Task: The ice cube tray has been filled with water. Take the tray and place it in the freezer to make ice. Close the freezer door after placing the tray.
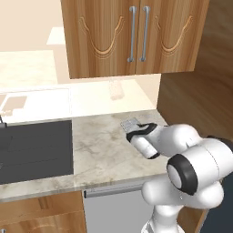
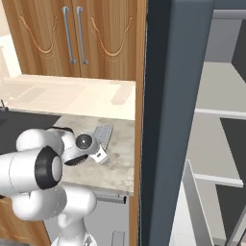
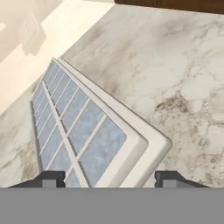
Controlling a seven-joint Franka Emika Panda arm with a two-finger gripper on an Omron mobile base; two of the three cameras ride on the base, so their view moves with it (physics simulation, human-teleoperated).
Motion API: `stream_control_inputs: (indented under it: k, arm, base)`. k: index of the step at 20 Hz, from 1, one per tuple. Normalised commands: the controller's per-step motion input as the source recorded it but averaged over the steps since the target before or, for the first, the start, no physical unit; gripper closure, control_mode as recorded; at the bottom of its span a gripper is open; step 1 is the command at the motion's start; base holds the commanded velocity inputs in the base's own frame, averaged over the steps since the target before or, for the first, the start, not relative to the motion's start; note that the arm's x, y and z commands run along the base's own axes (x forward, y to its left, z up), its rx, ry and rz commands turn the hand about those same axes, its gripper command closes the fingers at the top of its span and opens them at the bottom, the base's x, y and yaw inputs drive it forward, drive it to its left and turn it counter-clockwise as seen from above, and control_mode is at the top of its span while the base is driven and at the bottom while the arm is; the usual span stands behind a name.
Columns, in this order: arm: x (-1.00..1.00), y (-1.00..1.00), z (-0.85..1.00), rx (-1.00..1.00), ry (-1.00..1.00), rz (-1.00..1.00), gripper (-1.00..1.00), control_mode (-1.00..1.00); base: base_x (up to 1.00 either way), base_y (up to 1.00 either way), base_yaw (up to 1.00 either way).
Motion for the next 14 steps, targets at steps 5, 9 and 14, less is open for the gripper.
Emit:
stream_control_inputs:
  k: [5, 9, 14]
  arm:
    - [-0.02, 0.00, 1.00, -0.03, 0.00, 0.04, 1.00, -1.00]
    - [-0.03, 0.00, 0.98, 0.00, 0.00, 0.00, 1.00, -1.00]
    - [-0.28, 0.00, 0.70, 0.02, 0.05, 0.00, 1.00, -1.00]
  base:
    - [0.00, 0.00, 0.00]
    - [0.00, 0.00, 0.00]
    - [0.00, 0.00, 0.00]
